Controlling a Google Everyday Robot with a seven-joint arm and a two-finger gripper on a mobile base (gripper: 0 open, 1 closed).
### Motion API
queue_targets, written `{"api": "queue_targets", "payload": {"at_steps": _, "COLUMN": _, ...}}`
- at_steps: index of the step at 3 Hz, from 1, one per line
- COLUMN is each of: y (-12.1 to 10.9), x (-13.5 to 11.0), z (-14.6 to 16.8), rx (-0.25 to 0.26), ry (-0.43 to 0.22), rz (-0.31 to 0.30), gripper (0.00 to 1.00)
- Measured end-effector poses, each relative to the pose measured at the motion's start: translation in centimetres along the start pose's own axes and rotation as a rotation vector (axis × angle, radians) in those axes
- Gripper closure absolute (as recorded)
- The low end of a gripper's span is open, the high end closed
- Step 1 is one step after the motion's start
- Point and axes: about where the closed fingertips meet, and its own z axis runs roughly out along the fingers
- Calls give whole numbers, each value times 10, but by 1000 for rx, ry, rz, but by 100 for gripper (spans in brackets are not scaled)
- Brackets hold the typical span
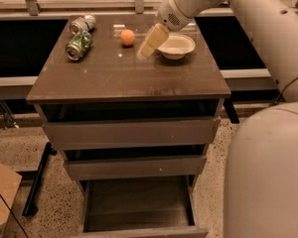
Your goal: Place orange into bottom drawer
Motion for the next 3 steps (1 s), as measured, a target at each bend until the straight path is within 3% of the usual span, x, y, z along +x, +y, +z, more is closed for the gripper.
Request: {"api": "queue_targets", "payload": {"at_steps": 3, "y": -40, "x": -30, "z": 80, "rx": -39, "ry": -65, "rz": 44, "gripper": 0}}
